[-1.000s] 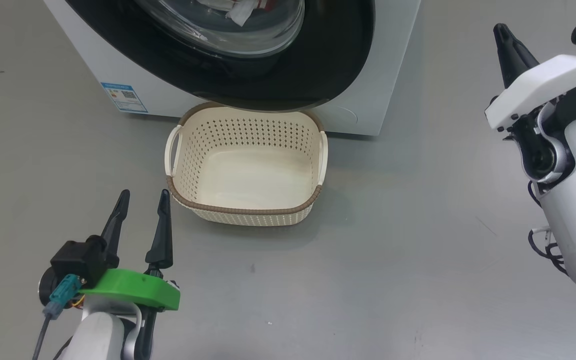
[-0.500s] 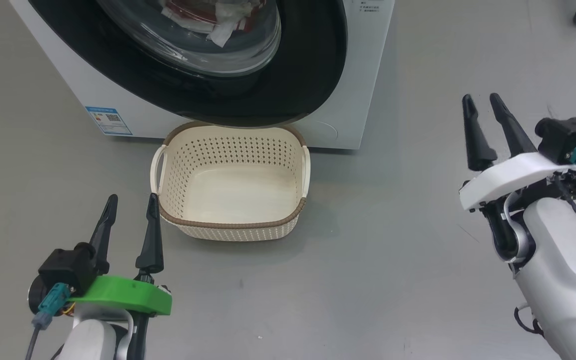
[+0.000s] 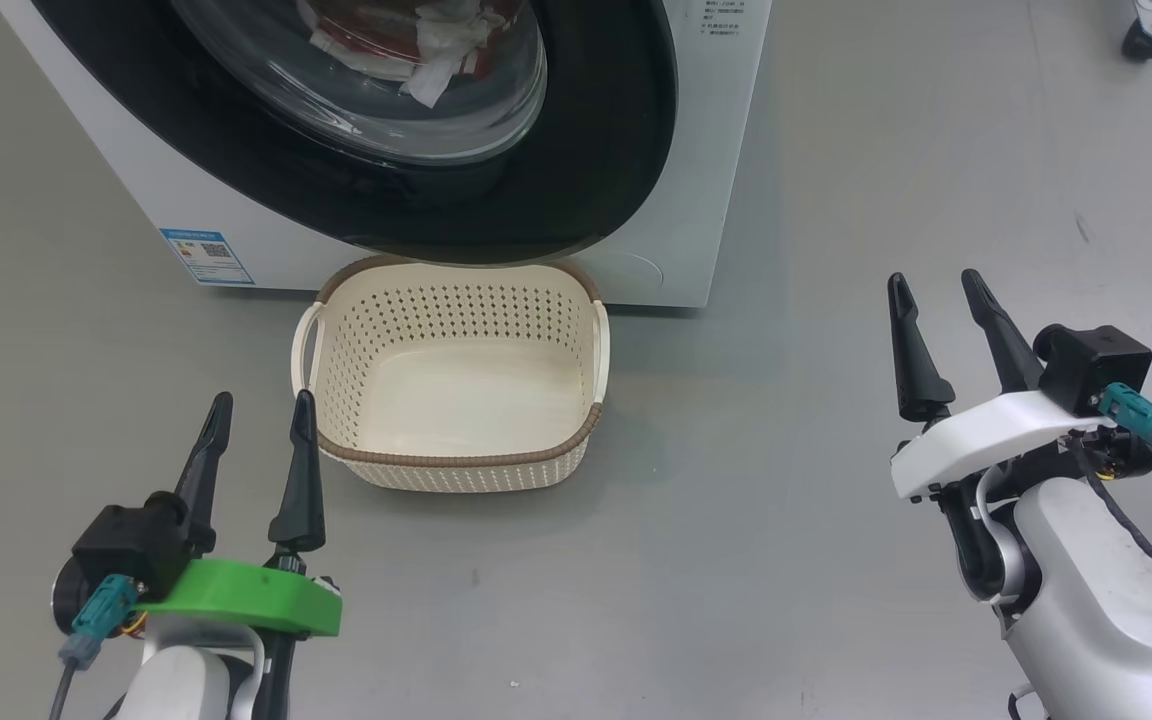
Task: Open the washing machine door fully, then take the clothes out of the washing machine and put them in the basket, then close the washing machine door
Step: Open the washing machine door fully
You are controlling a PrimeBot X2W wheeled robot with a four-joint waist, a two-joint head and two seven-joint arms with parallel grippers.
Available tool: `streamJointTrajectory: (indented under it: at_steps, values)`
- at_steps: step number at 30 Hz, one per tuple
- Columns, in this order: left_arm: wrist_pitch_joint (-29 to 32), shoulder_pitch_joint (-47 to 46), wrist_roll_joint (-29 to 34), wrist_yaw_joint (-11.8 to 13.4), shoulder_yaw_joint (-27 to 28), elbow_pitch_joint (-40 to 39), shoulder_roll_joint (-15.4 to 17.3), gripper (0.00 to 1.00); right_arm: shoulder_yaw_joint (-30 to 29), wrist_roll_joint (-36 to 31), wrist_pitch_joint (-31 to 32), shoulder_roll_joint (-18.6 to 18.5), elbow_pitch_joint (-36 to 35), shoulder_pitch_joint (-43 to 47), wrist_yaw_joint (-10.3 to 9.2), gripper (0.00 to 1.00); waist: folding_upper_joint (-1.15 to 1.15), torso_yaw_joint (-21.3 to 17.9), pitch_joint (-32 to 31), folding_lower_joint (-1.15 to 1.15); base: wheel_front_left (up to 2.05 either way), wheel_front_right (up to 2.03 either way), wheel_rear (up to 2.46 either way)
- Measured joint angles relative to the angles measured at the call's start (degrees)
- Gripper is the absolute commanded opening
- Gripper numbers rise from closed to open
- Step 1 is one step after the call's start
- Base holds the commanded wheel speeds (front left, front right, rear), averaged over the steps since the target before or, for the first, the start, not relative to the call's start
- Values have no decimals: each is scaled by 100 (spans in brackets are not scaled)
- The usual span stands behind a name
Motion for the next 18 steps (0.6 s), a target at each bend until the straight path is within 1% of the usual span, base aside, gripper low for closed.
streamJointTrajectory:
  at_steps: [5, 18]
  values:
    - [0, 24, -1, 0, 36, -60, 0, 100, -1, -134, -2, 1, -176, 125, -97, 100, 0, -4, -18, 0, 0, 0, 0]
    - [0, 122, 7, 0, 66, -90, 1, 100, -33, -300, -33, 25, -530, 458, -197, 100, 0, -20, -35, 0, 0, 0, 0]
